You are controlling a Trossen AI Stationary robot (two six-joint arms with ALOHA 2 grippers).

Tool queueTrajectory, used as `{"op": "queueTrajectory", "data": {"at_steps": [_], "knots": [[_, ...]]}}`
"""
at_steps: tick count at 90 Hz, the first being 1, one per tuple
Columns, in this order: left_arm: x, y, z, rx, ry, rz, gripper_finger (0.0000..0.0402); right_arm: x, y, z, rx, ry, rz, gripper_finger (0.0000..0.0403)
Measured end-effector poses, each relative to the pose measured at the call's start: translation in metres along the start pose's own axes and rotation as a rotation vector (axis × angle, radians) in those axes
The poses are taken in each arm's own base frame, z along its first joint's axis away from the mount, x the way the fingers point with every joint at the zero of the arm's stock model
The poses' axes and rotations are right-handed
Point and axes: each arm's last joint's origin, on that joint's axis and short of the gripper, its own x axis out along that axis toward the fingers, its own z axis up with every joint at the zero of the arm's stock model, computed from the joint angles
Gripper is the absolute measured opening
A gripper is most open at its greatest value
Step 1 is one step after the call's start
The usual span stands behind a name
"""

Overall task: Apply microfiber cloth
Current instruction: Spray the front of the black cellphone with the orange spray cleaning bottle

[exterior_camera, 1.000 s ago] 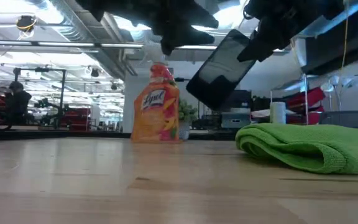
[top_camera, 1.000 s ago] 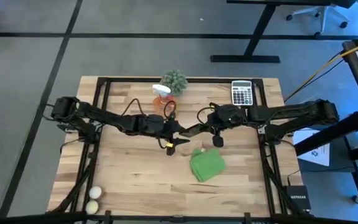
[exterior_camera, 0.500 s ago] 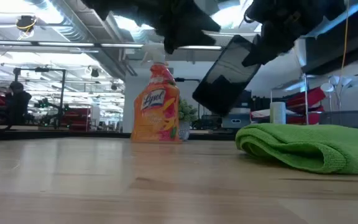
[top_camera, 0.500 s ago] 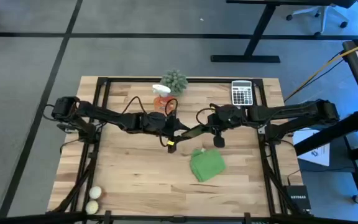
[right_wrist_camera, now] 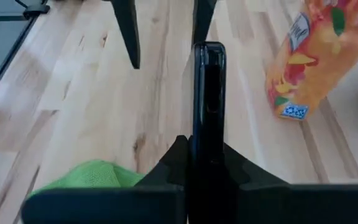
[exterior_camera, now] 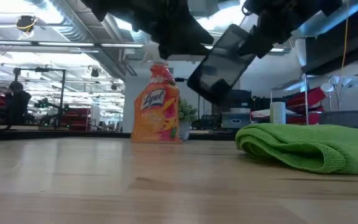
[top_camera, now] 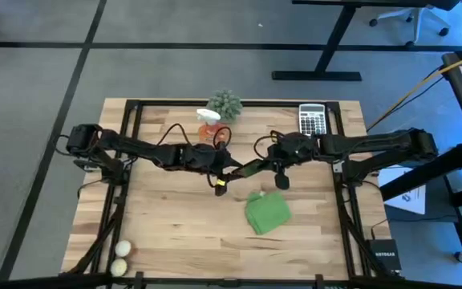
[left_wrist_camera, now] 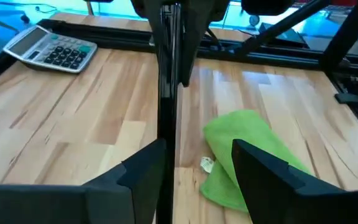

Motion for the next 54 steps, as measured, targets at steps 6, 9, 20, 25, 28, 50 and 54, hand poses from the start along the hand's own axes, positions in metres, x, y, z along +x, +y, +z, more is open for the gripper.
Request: {"op": "queueTrajectory", "data": {"at_steps": [6, 9, 20, 25, 28, 50, 54], "knots": [[0.001, 0.001, -0.001, 0.000, 0.006, 0.004, 0.0172, 0.003, 0.001, 0.001, -0.003, -0.014, 0.017, 0.0012], [0.003, 0.001, -0.003, -0.001, 0.013, 0.003, 0.0172, 0.006, 0.002, 0.002, -0.007, -0.019, 0.029, 0.0012], [0.012, 0.002, -0.012, -0.008, 0.046, 0.004, 0.0172, 0.018, 0.008, 0.011, -0.055, -0.098, 0.068, 0.0012], [0.013, 0.001, -0.011, -0.013, 0.029, -0.007, 0.0172, 0.026, 0.009, 0.010, -0.064, -0.104, 0.076, 0.0015], [0.014, 0.001, -0.010, -0.016, 0.019, -0.009, 0.0172, 0.030, 0.009, 0.010, -0.070, -0.107, 0.077, 0.0017], [0.015, 0.002, -0.012, -0.042, 0.030, -0.014, 0.0123, 0.029, 0.009, 0.020, -0.099, -0.081, 0.060, 0.0019], [0.015, 0.003, -0.012, -0.045, 0.034, -0.015, 0.0101, 0.028, 0.009, 0.024, -0.101, -0.090, 0.055, 0.0024]]}}
